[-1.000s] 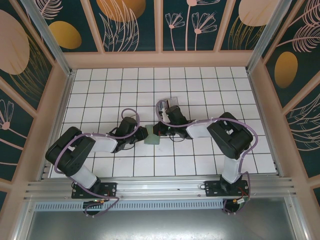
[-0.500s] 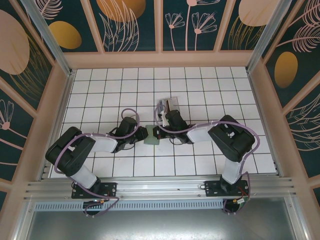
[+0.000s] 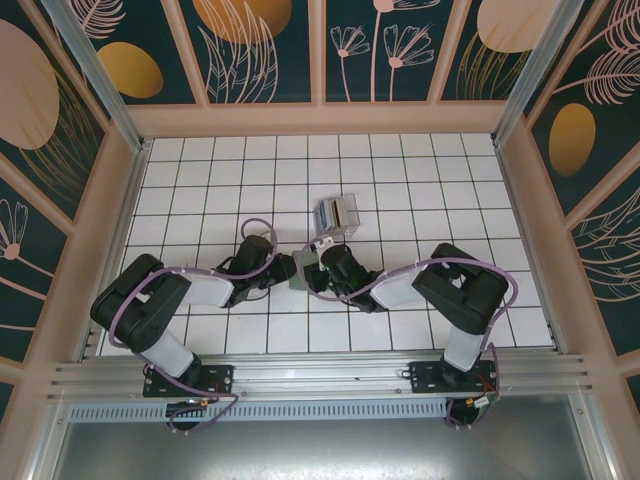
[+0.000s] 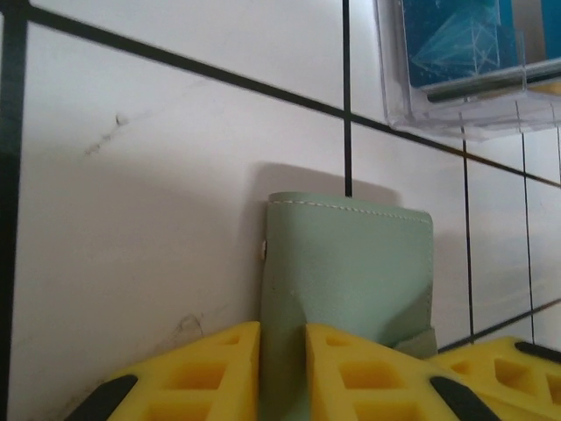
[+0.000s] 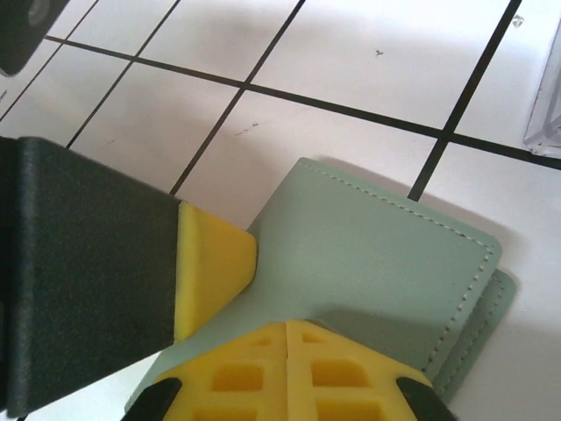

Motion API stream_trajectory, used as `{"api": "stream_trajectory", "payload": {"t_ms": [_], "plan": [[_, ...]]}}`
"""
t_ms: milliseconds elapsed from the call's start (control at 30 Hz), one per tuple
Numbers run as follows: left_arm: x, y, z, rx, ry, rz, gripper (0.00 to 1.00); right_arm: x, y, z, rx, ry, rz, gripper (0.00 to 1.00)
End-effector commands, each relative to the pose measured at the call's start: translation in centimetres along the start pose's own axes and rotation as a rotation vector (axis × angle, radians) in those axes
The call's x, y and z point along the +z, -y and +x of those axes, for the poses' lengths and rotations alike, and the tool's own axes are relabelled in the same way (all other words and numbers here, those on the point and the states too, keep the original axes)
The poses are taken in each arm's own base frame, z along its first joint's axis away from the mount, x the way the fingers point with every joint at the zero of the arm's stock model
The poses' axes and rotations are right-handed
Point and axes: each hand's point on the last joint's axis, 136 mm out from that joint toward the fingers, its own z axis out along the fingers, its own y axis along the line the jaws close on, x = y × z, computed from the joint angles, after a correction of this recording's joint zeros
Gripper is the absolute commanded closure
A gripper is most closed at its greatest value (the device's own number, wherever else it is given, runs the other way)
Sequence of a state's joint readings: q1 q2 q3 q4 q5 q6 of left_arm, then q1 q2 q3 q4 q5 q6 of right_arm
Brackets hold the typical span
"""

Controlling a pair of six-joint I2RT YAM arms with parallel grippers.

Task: Put the credit cards into the card holder
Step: Close the button on the card holder, then reset both arms

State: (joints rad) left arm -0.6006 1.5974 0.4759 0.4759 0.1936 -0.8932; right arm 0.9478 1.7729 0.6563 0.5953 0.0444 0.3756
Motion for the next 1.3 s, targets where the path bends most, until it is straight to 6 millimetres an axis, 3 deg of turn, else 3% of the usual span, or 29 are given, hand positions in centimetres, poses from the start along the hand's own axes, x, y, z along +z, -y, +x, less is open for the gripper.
{"api": "stream_trajectory", "payload": {"t_ms": [0,100,233,400,433,467,500,567,633,733,800,933,1033,1100,1267], "plan": [[-1.7,-0.8,2.0,-0.013,-0.078,-0.034,0.77,-1.7,2.7,3.7,0.022,-0.151,0.094,0.9],[-4.1,0.6,-0.9,0.02,0.024,-0.032,0.74,-3.7,1.2,-0.9,0.04,-0.04,0.048,0.76],[-8.3,2.6,-5.2,0.098,0.188,-0.067,0.69,-8.0,-0.5,-7.2,0.052,0.127,-0.008,0.57],[-14.9,3.6,-10.1,0.218,0.461,-0.167,0.64,-15.2,0.7,-12.8,0.023,0.361,0.084,0.31],[-16.4,3.5,-10.9,0.229,0.525,-0.194,0.59,-16.8,1.5,-13.6,0.011,0.414,0.121,0.26],[-17.8,3.3,-11.6,0.238,0.584,-0.22,0.52,-18.4,2.2,-14.2,-0.001,0.461,0.163,0.03],[-18.9,3.0,-12.2,0.243,0.631,-0.252,0.46,-19.8,2.9,-14.8,-0.007,0.502,0.203,0.01],[-21.5,2.6,-13.2,0.256,0.721,-0.314,0.02,-22.8,4.7,-15.5,0.003,0.587,0.307,0.01],[-23.6,1.9,-14.1,0.254,0.802,-0.39,0.01,-25.5,6.5,-15.7,0.032,0.658,0.4,0.01],[-26.7,-0.7,-15.1,0.183,0.942,-0.573,0.01,-28.9,10.6,-14.9,0.121,0.758,0.555,0.01],[-27.2,-1.6,-15.1,0.2,0.974,-0.638,0.01,-30.3,12.6,-13.9,0.064,0.815,0.624,0.01],[-25.5,-2.7,-14.2,0.416,0.96,-0.677,0.01,-29.6,15.0,-10.2,-0.186,0.828,0.68,0.01],[-24.0,-4.0,-12.4,0.647,1.083,-0.616,0.01,-29.1,17.2,-7.9,-0.186,0.823,0.714,0.01],[-24.8,-5.3,-11.8,0.581,1.183,-0.539,0.01,-28.7,18.1,-6.8,-0.181,0.836,0.706,0.01],[-24.4,-7.4,-12.7,0.577,1.159,-0.574,0.01,-29.2,21.1,-4.9,-0.143,0.879,0.733,0.01]]}}
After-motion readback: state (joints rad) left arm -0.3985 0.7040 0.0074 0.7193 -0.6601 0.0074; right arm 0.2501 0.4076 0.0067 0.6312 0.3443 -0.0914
